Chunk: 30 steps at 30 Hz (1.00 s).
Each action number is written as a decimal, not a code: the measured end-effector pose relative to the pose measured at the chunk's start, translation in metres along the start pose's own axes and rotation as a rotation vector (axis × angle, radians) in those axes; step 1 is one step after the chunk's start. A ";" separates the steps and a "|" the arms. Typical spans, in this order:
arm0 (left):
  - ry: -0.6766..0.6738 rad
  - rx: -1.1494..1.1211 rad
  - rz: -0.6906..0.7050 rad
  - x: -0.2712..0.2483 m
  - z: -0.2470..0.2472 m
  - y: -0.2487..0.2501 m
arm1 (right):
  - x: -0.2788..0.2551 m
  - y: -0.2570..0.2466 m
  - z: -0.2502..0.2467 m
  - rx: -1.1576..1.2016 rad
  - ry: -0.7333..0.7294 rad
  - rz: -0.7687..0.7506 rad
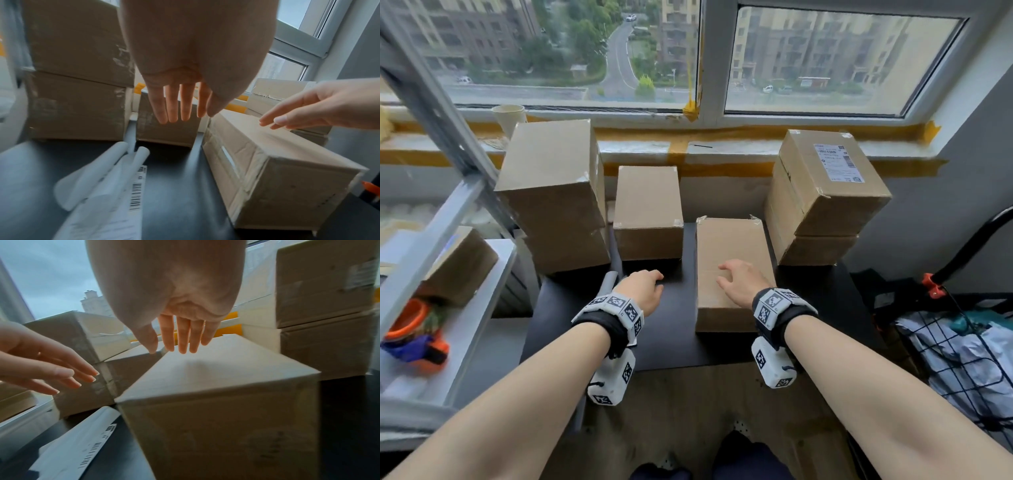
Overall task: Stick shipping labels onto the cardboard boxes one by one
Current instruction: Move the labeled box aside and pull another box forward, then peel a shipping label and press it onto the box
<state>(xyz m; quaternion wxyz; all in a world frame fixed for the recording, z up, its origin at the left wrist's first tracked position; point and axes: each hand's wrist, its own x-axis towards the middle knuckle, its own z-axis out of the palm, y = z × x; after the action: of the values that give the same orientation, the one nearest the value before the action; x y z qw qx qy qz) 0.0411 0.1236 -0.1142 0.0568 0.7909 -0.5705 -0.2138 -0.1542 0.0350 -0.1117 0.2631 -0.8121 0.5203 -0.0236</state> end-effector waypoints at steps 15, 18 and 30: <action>-0.028 0.048 -0.157 -0.052 0.027 -0.105 | 0.012 -0.104 0.086 -0.153 -0.282 -0.290; -0.053 0.034 -0.146 -0.055 0.045 -0.121 | 0.014 -0.109 0.112 -0.163 -0.319 -0.302; -0.075 -0.023 -0.087 -0.050 0.098 -0.148 | 0.024 -0.082 0.194 -0.157 -0.337 -0.371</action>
<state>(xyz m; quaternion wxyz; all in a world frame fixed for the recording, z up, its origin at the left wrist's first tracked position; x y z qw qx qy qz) 0.1183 0.2360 -0.2382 0.0350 0.8057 -0.5347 -0.2523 -0.0146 0.1189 -0.2472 0.2736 -0.9040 0.3114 0.1045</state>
